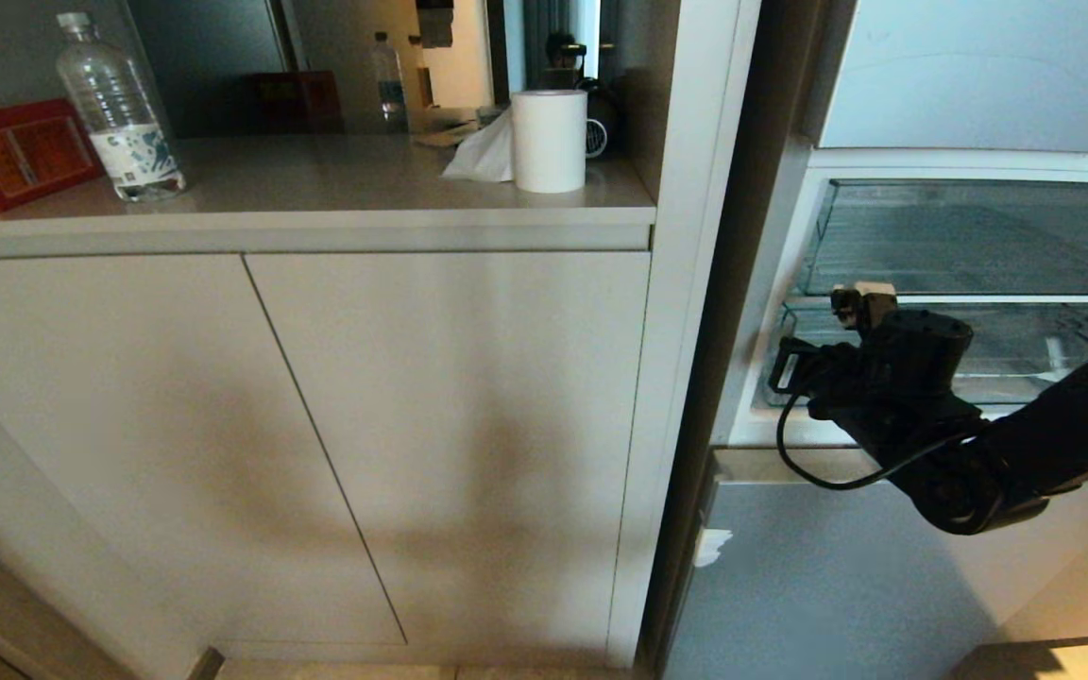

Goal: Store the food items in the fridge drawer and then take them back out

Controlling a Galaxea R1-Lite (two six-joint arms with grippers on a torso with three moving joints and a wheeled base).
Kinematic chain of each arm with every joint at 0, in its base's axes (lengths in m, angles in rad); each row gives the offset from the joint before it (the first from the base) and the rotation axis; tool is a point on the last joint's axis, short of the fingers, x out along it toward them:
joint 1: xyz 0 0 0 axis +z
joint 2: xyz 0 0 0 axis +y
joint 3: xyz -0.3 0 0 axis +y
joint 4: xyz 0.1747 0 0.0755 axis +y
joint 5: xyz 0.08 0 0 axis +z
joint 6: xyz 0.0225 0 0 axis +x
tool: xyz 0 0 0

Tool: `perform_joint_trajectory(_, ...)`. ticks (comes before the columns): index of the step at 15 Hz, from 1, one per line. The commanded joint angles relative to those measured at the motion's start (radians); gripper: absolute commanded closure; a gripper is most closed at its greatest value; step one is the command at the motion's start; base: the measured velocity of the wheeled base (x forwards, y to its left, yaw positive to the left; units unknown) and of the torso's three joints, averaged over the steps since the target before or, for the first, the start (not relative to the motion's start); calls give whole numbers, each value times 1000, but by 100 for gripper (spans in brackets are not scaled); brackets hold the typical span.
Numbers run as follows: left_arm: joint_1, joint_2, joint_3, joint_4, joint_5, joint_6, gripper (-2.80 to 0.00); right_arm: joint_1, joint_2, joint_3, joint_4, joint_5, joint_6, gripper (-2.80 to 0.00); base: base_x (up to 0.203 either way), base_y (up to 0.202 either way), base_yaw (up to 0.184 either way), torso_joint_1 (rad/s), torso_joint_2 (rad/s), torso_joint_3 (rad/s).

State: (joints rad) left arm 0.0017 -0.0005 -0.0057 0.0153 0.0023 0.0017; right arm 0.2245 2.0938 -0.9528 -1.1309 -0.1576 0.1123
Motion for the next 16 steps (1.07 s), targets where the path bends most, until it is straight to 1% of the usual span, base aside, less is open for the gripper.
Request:
perform_joint_trajectory(1, 0, 0, 0, 0, 1, 0, 0, 0, -38, 38, -7, 1, 7, 0, 0, 0, 0, 0, 0, 0)
perform_joint_trajectory(9, 0, 0, 0, 0, 1, 0, 0, 27, -336, 411, -7, 1, 13, 0, 0, 0, 0, 0, 0, 0)
perform_joint_trajectory(10, 0, 0, 0, 0, 1, 0, 0, 32, -377, 442, -5, 0, 14, -280, 0, 0, 0, 0, 0, 0)
perform_joint_trajectory(13, 0, 0, 0, 0, 1, 0, 0, 41, -533, 561, 44, -6, 15, -280, 0, 0, 0, 0, 0, 0)
perform_joint_trajectory(16, 0, 0, 0, 0, 1, 0, 0, 41, -740, 631, 149, -37, 15, -280, 0, 0, 0, 0, 0, 0)
